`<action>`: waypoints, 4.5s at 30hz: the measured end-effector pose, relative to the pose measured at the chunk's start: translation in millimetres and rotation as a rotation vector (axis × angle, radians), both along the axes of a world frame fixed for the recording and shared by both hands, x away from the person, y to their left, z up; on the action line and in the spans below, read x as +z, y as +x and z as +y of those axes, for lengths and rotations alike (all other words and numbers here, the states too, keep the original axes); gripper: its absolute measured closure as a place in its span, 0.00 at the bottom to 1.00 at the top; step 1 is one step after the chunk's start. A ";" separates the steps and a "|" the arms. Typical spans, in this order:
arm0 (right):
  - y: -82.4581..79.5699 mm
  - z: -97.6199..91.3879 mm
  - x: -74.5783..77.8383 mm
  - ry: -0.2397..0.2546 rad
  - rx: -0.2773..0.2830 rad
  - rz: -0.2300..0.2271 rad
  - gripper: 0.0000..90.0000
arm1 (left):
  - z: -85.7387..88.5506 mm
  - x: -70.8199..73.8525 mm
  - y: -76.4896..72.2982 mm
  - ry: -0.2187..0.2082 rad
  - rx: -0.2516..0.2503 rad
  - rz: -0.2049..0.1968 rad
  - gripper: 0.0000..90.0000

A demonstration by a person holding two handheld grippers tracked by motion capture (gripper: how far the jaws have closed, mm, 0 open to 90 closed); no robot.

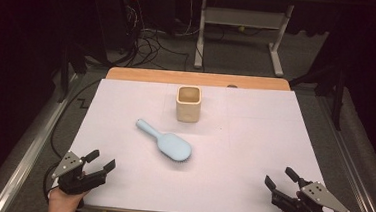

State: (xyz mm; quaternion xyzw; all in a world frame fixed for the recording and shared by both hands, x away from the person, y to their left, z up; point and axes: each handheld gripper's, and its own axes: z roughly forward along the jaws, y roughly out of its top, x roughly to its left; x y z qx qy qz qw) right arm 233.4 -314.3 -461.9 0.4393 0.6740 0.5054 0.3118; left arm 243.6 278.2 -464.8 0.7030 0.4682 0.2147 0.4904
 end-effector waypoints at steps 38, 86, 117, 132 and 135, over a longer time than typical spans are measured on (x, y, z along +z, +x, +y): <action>1.0 -1.6 -1.0 0.019 -0.014 0.012 0.27 | 2.3 7.1 -0.2 -0.033 0.046 0.014 0.34; 1.2 -0.4 -1.2 0.018 -0.008 0.016 0.26 | -17.8 13.2 15.2 -0.047 -0.017 0.004 0.30; 0.9 1.6 -0.8 0.004 0.006 0.011 0.26 | -41.4 15.2 24.5 -0.008 -0.084 0.000 0.34; 0.0 2.4 -0.5 0.008 0.009 0.011 0.26 | -49.9 19.4 28.4 -0.014 -0.094 -0.024 0.34; 0.0 1.9 -0.5 0.010 0.013 0.010 0.26 | -52.7 20.9 29.8 -0.018 -0.097 -0.026 0.34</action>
